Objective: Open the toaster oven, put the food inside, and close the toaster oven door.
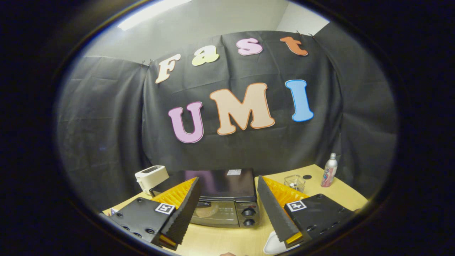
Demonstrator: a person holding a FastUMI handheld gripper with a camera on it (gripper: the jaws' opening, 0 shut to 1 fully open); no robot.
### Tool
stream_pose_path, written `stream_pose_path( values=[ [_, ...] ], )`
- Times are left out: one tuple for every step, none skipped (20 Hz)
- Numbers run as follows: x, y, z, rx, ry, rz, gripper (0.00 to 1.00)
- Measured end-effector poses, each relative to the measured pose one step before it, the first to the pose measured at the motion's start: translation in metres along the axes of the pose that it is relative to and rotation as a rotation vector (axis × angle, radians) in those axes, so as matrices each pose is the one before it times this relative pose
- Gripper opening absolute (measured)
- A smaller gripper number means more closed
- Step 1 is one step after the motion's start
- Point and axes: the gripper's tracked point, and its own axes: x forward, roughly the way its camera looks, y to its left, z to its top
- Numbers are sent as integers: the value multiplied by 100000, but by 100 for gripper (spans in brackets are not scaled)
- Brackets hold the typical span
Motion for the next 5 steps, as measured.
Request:
stream_pose_path(
  values=[
    [-104,-328,54,-811,27,-636,97],
    [-100,-216,-149,-657,627,-358,97],
    [-113,-107,-179,-336,350,-18,97],
    [-51,-60,-58,-226,61,218,97],
    [-92,5,-128,-245,186,190,97]
  ],
)
